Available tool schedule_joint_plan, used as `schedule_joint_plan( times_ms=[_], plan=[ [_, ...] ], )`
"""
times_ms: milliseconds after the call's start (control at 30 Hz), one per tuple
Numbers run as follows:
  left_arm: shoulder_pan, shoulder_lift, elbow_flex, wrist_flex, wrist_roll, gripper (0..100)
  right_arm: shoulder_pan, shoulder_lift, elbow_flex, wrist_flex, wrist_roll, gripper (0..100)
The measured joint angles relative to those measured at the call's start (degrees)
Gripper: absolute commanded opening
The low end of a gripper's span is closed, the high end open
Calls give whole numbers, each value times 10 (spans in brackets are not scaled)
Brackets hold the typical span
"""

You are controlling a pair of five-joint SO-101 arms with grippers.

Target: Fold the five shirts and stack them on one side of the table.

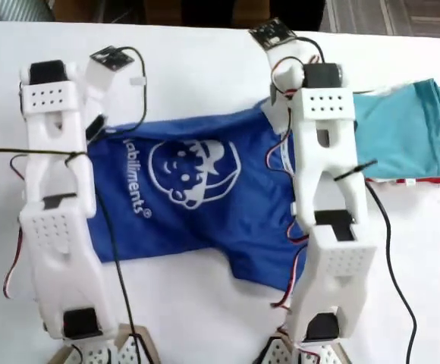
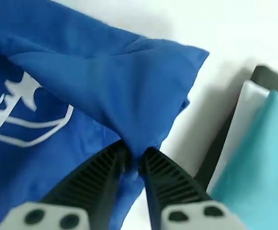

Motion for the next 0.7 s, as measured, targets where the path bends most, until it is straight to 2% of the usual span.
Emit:
schedule_joint_plan(
  times_ms=[167, 300, 467, 700],
  plan=[
    [7, -142, 185, 0, -11, 26, 0, -25, -3, 76, 0, 21],
    [6, -233, 341, 0, -63, 26, 13, -60, 61, 81, 5, 22],
    [-4, -307, 481, 0, -115, 26, 13, -164, 232, 76, 54, 21],
    [-8, -344, 582, -23, -132, 26, 25, -389, 523, -40, 77, 21]
  ],
)
